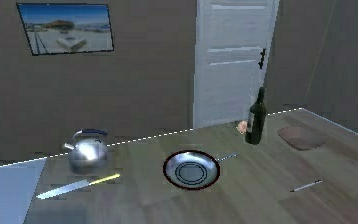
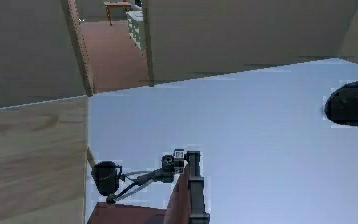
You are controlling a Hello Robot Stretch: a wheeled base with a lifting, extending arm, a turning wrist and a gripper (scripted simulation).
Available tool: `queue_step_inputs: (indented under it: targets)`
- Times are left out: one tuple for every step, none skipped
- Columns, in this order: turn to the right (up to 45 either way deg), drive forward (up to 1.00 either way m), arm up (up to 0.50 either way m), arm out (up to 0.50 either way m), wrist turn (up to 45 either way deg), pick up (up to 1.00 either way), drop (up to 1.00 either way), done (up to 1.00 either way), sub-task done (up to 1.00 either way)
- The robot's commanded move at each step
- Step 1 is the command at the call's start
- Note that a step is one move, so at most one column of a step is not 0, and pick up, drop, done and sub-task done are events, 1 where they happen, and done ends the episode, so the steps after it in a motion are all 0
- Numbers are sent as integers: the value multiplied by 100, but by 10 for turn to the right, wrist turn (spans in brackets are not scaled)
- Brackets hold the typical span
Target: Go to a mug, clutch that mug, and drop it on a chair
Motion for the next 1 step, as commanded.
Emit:
queue_step_inputs:
  targets:
    - [0, 0, 0, 0, 0, 0, 100, 0, 0]
